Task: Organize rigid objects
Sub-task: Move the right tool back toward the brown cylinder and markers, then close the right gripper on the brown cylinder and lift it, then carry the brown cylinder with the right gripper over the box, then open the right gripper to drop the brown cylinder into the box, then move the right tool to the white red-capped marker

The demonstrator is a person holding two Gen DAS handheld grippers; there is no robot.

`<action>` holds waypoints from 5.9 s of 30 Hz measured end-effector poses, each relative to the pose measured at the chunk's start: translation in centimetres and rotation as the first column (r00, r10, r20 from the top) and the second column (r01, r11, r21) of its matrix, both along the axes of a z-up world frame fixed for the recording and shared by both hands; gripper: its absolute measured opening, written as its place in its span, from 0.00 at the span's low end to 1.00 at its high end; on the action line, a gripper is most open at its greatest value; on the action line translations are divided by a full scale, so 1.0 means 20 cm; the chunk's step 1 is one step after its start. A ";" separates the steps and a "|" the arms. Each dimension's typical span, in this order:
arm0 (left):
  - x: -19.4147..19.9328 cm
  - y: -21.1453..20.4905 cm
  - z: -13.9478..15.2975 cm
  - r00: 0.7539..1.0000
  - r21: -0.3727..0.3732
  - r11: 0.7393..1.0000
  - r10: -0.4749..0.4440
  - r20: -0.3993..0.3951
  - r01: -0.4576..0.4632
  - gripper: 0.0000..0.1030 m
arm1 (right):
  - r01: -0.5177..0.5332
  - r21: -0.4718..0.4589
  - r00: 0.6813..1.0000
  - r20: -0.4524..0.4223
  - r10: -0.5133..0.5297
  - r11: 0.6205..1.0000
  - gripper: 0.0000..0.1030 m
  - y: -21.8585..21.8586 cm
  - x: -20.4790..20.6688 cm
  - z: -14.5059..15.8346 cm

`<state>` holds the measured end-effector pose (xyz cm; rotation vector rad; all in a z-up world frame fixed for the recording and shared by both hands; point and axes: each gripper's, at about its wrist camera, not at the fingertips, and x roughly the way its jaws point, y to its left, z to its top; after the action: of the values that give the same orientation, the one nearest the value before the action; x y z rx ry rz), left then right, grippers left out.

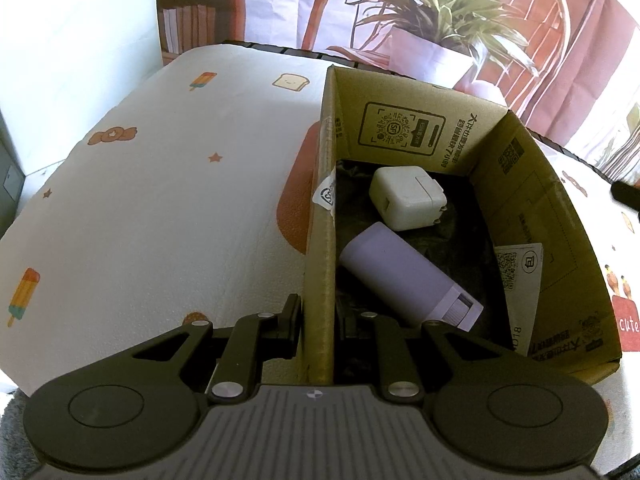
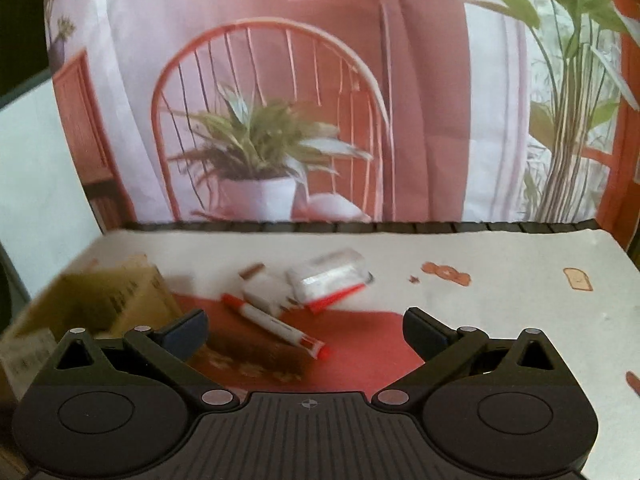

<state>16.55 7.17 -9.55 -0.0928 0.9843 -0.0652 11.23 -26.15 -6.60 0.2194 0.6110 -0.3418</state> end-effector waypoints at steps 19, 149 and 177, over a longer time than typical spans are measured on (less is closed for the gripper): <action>0.00 -0.02 0.01 1.000 0.021 1.000 -0.006 0.000 0.006 0.18 | -0.404 -0.126 0.904 -0.210 0.373 0.906 0.45 0.19 0.42 -0.28; -0.02 -0.02 0.01 1.000 0.013 1.000 -0.002 0.008 0.002 0.18 | -0.251 0.064 0.964 0.110 0.243 0.966 1.00 0.31 0.12 0.19; -0.01 -0.01 0.00 1.000 0.013 1.000 0.000 0.004 0.000 0.18 | -0.209 0.009 0.950 -0.234 0.205 0.978 0.99 -0.14 0.21 -0.29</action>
<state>16.34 6.91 -9.46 -0.0807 0.9810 -0.0593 15.47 -29.03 -12.45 0.0985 0.8563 -0.1698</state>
